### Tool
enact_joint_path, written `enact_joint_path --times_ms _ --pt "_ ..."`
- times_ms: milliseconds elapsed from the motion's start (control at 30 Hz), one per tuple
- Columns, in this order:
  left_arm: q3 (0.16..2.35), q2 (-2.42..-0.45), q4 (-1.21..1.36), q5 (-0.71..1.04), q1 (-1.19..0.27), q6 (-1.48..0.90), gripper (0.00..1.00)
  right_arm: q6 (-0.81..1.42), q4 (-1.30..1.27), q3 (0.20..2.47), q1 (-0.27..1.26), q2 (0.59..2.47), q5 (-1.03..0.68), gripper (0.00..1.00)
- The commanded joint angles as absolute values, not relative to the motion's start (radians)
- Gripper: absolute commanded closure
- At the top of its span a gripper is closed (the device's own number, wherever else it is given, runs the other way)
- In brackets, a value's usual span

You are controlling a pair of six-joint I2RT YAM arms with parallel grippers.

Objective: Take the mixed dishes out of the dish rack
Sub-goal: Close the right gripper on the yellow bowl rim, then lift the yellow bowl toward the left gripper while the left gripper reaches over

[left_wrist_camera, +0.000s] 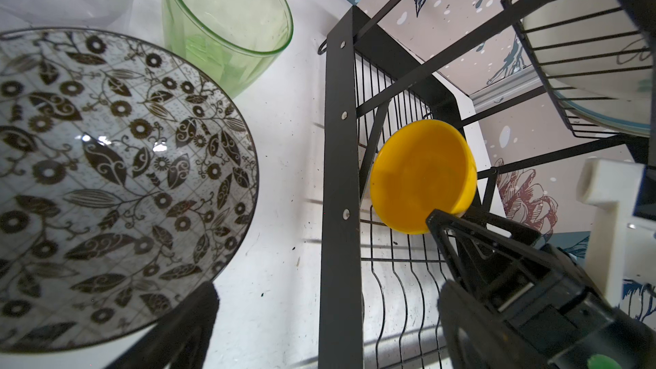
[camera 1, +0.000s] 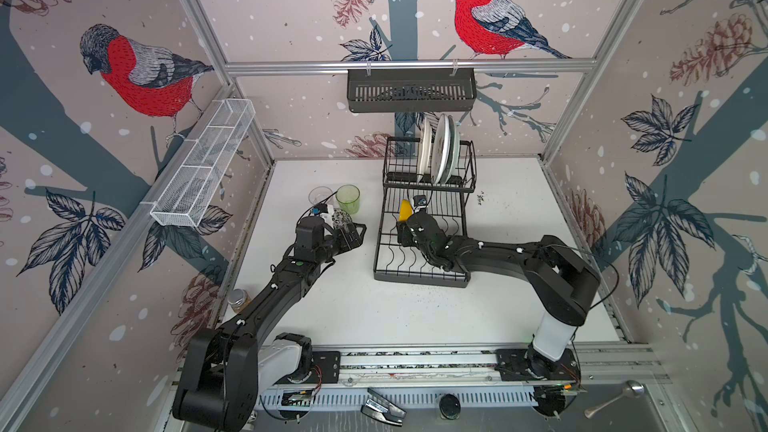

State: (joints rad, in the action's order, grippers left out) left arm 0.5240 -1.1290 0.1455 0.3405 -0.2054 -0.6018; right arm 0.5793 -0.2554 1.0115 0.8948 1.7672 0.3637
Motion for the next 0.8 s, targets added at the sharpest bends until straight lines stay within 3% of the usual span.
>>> enact_joint_path --times_ms 0,767 --pt "0.519 -1.132 0.190 0.364 -0.207 -0.597 0.03 0.620 -0.273 0.992 0.897 1.732 0.347 0.48" --pt "0.523 -1.170 0.242 0.413 -0.223 -0.636 0.04 0.655 -0.408 0.793 0.897 1.546 0.193 0.48"
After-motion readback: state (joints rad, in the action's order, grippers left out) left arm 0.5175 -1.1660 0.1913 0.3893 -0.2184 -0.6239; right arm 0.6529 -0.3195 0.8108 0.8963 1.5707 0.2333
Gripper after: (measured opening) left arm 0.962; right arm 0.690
